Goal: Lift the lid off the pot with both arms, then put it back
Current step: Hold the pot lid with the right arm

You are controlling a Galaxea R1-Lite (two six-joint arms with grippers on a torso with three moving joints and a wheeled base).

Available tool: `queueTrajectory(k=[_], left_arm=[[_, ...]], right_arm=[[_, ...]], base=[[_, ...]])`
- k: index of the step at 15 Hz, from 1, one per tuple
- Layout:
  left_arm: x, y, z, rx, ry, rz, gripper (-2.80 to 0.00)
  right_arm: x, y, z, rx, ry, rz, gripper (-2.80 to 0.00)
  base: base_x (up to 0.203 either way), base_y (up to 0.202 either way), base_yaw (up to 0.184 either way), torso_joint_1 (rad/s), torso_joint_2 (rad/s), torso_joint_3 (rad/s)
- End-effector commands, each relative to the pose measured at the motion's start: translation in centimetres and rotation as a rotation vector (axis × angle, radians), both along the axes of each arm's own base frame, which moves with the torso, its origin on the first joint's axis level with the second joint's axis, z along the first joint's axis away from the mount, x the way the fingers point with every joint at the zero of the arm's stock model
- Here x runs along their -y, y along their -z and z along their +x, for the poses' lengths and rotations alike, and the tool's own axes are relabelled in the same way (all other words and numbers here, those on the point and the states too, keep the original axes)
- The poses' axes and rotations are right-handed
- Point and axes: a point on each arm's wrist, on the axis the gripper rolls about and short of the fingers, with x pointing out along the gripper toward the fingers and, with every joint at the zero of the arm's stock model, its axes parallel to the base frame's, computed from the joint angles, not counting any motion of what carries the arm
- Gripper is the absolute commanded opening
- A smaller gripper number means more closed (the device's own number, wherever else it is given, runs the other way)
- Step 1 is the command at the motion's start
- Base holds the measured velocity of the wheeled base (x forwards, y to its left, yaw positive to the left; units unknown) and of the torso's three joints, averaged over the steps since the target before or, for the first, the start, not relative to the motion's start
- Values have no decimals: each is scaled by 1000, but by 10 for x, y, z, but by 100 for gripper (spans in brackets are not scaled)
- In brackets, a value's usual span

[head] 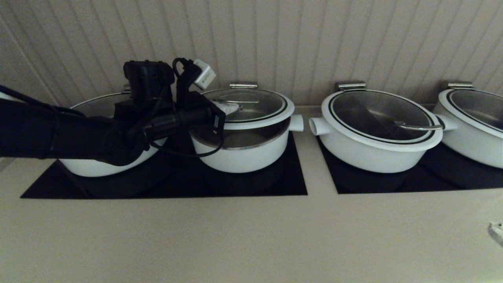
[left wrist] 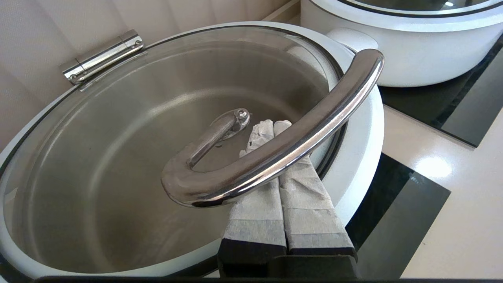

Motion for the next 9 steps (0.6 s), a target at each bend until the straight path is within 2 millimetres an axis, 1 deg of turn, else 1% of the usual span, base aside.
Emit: queueTrajectory(k=[1, 4, 7, 8, 9], left_arm=[[-1, -1, 0, 5, 0, -1, -280], [-1, 0, 1, 3, 0, 0, -280], [0, 2, 2, 0, 0, 1, -280], [0, 3, 3, -1, -2, 2, -280], [0, 2, 4, 1, 0, 1, -280]], right_arm=[[-3, 8, 41, -126, -134, -55, -280], [-7, 15, 73, -149, -229, -80, -280], [-16, 23, 110, -124, -293, -85, -280], [-22, 21, 121, -99, -323, -82, -280], [-30, 14, 132, -68, -356, -69, -280]], base=[[0, 0, 0, 0, 0, 0], [0, 0, 0, 0, 0, 0], [0, 0, 0, 0, 0, 0], [0, 0, 0, 0, 0, 0], [0, 0, 0, 0, 0, 0]])
